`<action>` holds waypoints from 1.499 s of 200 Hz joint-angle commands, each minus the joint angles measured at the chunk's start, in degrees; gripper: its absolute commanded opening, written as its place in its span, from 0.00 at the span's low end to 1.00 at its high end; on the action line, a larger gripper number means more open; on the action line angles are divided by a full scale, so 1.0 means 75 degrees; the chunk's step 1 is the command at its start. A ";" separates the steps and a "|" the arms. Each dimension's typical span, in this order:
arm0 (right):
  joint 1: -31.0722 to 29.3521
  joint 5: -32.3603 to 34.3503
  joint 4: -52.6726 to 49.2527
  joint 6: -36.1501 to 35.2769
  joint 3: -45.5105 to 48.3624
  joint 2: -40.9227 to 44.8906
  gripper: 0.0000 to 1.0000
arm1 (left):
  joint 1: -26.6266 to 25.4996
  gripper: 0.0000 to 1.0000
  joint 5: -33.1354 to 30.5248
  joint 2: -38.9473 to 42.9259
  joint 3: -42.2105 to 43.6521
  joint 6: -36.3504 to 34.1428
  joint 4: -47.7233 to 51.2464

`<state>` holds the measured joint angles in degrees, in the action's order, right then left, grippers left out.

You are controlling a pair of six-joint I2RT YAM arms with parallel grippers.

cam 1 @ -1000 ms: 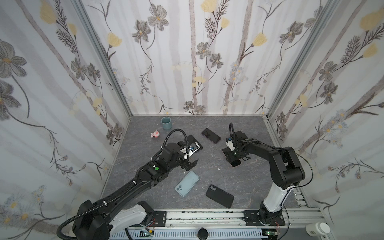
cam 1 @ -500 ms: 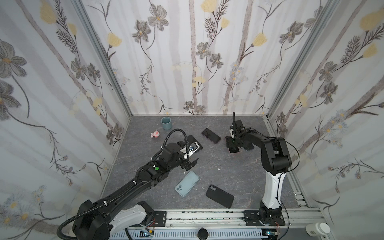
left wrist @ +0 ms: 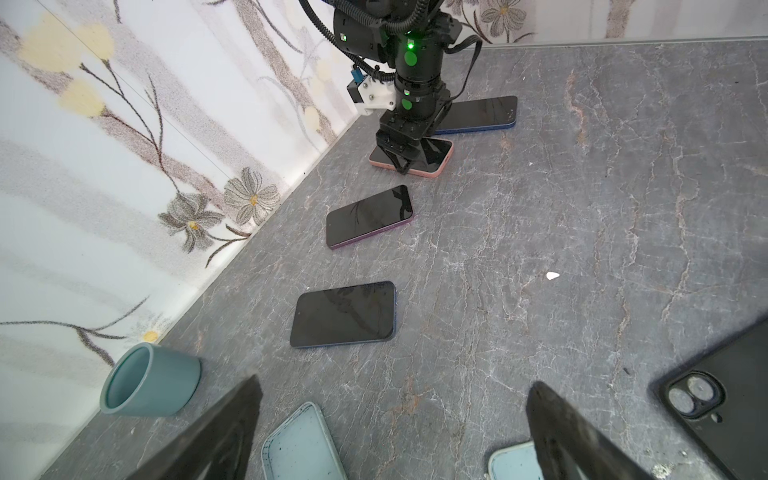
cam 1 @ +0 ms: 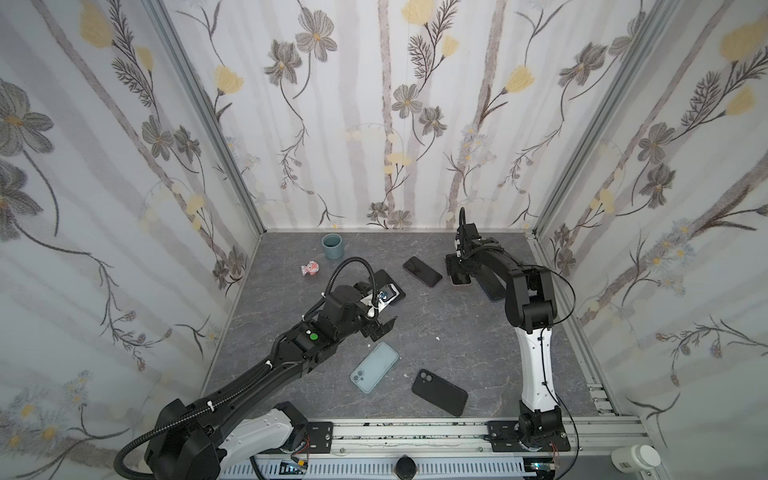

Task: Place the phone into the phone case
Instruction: 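Carry the pink-cased phone farther from the robot and set it down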

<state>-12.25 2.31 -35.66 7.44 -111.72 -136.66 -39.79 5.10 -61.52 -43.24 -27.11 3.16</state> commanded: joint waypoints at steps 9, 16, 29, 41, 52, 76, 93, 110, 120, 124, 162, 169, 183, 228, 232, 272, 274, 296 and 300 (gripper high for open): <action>0.0009 -0.0014 -0.0553 0.0066 -0.0760 -0.0521 0.79 | 0.0011 1.00 0.0093 0.0022 0.0003 -0.0009 -0.0292; 0.0006 -0.0015 -0.0574 0.0052 -0.0912 -0.0599 0.80 | 0.0013 1.00 0.0094 0.0028 0.0008 -0.0017 -0.0299; 0.0005 0.0009 -0.0579 0.0008 -0.1105 -0.0668 0.80 | 0.0013 1.00 0.0085 0.0034 0.0012 -0.0017 -0.0315; 0.0010 0.0015 -0.0585 -0.0036 -0.1220 -0.0669 0.82 | 0.0020 1.00 0.0073 0.0034 0.0012 -0.0017 -0.0316; 0.0007 -0.0024 -0.0598 -0.0065 -0.1307 -0.0623 0.82 | 0.0020 1.00 0.0074 0.0034 0.0018 -0.0011 -0.0316; 0.0017 -0.0279 -0.0756 -0.0148 -0.1426 -0.0429 0.88 | 0.0031 1.00 0.0103 0.0009 0.0009 0.0004 -0.0327; 0.0011 -0.0331 -0.0874 -0.0171 -0.1428 -0.0224 0.91 | 0.0038 1.00 0.0146 0.0020 -0.0023 0.0029 -0.0311; 0.0016 -0.0308 -0.0957 -0.0149 -0.1428 0.0023 0.94 | 0.0026 1.00 0.0152 0.0057 0.0013 0.0072 -0.0410; 0.0008 -0.0326 -0.1006 -0.0137 -0.1428 0.0166 1.00 | 0.0035 1.00 0.0180 0.0055 0.0024 0.0108 -0.0452; 0.0011 -0.0347 -0.1027 -0.0137 -0.1427 0.0223 1.00 | 0.0023 1.00 0.0198 0.0052 0.0018 0.0118 -0.0463; 0.0005 -0.0529 -0.1265 -0.0165 -0.1416 0.0800 1.00 | 0.0032 1.00 0.0362 -0.0013 -0.0063 0.0263 -0.0468; 0.0005 -0.0561 -0.1308 -0.0160 -0.1410 0.0882 1.00 | 0.0032 1.00 0.0364 -0.0013 -0.0058 0.0275 -0.0479; 0.0000 -0.0645 -0.1414 -0.0201 -0.1405 0.1040 1.00 | 0.0029 1.00 0.0354 -0.0019 -0.0059 0.0276 -0.0483; -0.0044 -0.0903 -0.1567 -0.0266 -0.1393 0.1437 1.00 | 0.0032 1.00 0.0316 -0.0083 -0.0059 0.0275 -0.0491; -0.0053 -0.0918 -0.1564 -0.0265 -0.1393 0.1466 1.00 | 0.0026 1.00 0.0316 -0.0083 -0.0058 0.0275 -0.0491; -0.0109 -0.1081 -0.1588 -0.0263 -0.1355 0.1783 1.00 | 0.0032 1.00 0.0315 -0.0124 -0.0067 0.0316 -0.0527; -0.0112 -0.1081 -0.1586 -0.0265 -0.1342 0.1804 1.00 | 0.0032 1.00 0.0316 -0.0128 -0.0064 0.0321 -0.0527; -0.0124 -0.1089 -0.1535 -0.0275 -0.1090 0.2068 1.00 | 0.0029 1.00 0.0366 -0.0159 -0.0073 0.0398 -0.0538; -0.0124 -0.1092 -0.1527 -0.0271 -0.1025 0.2134 1.00 | 0.0030 1.00 0.0363 -0.0165 -0.0092 0.0420 -0.0538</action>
<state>-13.08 -4.91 -46.65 5.54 -121.03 -123.02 -39.64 7.27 -62.50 -43.27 -24.51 0.89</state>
